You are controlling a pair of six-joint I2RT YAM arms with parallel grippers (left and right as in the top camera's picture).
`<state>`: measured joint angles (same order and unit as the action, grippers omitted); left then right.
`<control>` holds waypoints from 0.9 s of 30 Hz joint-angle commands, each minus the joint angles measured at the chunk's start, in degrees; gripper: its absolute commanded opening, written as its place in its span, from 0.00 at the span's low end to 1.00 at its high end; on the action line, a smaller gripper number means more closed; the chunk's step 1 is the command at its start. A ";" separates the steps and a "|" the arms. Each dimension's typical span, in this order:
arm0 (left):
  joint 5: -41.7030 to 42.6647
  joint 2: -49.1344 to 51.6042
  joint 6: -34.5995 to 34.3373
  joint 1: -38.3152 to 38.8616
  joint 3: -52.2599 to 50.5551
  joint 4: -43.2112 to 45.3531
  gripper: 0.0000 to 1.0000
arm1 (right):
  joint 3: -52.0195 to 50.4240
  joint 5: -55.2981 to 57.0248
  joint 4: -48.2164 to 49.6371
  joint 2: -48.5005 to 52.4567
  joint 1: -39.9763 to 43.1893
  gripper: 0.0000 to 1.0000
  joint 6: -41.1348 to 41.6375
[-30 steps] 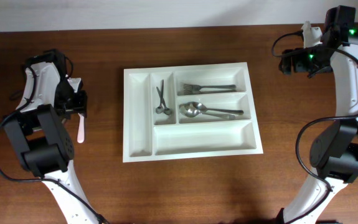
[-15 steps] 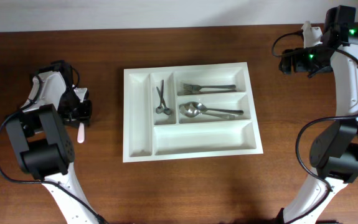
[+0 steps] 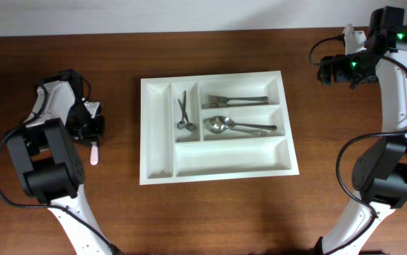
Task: Pack container
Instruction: 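Carry the pink knife into the tray's leftmost compartment and release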
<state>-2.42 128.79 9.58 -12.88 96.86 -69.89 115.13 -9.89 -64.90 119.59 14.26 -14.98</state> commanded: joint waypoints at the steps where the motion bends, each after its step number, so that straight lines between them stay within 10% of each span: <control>1: -0.35 1.01 0.07 0.00 6.12 -3.10 0.04 | 0.76 0.48 0.00 -0.72 0.04 0.99 0.70; 13: 5.22 -3.19 -3.63 4.55 28.57 -15.08 0.04 | 0.76 0.48 0.00 -0.72 0.04 0.99 0.70; 27: 5.27 -4.00 -14.14 19.26 29.29 -17.49 0.06 | 0.76 0.48 0.00 -0.72 0.04 0.99 0.70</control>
<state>2.04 125.99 -0.49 4.27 125.60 -87.90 115.13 -9.91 -64.88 119.59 14.26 -14.92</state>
